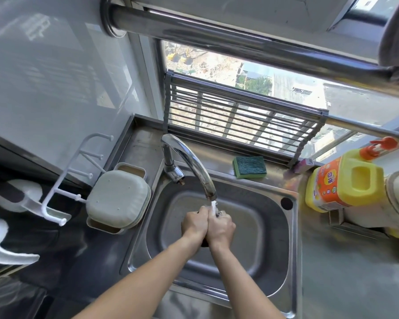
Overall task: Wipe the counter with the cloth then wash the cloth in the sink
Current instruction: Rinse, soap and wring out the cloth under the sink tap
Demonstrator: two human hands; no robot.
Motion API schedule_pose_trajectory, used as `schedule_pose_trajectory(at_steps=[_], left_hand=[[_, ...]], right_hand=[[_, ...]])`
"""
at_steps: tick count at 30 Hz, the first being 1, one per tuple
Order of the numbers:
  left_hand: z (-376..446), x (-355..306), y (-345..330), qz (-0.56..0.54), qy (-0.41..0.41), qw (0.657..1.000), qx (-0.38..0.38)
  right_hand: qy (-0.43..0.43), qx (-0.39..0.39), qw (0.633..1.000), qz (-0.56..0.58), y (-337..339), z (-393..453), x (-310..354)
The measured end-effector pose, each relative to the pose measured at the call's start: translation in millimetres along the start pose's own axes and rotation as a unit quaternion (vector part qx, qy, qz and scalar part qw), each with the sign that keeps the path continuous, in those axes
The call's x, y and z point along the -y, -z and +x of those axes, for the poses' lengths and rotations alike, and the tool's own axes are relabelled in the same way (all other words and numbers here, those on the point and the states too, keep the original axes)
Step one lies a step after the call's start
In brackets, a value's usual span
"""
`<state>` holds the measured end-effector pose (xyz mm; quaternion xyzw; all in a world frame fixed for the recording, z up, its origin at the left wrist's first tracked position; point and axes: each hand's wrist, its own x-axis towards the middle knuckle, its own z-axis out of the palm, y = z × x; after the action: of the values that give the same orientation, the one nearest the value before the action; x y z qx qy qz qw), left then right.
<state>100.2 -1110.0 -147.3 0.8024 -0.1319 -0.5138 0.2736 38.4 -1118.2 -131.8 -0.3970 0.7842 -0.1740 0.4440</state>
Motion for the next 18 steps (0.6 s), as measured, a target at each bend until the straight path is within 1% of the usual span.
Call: schedule_pose_trajectory(at_steps=[3,6,8,9,10,11,12,13,14,15,16,18], left_hand=[[4.4,-0.1,4.5,0.037,-0.036,0.998,0.033],[8.2,-2.6,15.5,0.076,-0.108,0.986,0.105],[9.4,-3.4,24.1,0.097,-0.151,0.970,0.164],[9.5,-2.6,27.7,0.087,-0.156,0.965,0.190],[12.2,1.4,28.5,0.067,-0.158,0.966,0.195],[14.3,4.8,28.5,0.045,-0.146,0.973,0.175],[15.6,6.3,27.7,0.011,-0.123,0.981,0.147],[14.8,6.9,26.4,-0.034,-0.079,0.989,0.118],[11.6,6.3,25.6,-0.098,-0.029,0.988,0.112],[6.6,4.5,25.5,-0.158,0.021,0.980,0.122],[5.3,5.1,25.2,-0.210,0.045,0.966,0.142],[4.4,4.7,26.4,-0.260,0.042,0.950,0.167]], right_hand=[[0.040,0.014,0.999,-0.025,0.9,2.3,-1.3],[0.066,0.040,0.997,0.000,2.7,3.0,-8.5],[0.085,0.073,0.994,0.008,8.4,6.2,-12.3],[0.095,0.094,0.991,0.020,12.5,7.8,-12.8],[0.095,0.097,0.990,0.032,16.0,8.9,-12.2],[0.079,0.079,0.992,0.063,16.3,14.1,-14.1],[0.033,0.063,0.991,0.115,16.3,17.3,-12.1],[-0.017,0.048,0.983,0.177,16.3,18.7,-8.7],[-0.077,0.048,0.969,0.230,15.8,18.4,-5.5],[-0.127,0.067,0.954,0.264,14.5,18.7,-5.0],[-0.161,0.096,0.943,0.275,14.7,17.9,-3.5],[-0.181,0.141,0.943,0.243,15.5,18.3,-4.5]])
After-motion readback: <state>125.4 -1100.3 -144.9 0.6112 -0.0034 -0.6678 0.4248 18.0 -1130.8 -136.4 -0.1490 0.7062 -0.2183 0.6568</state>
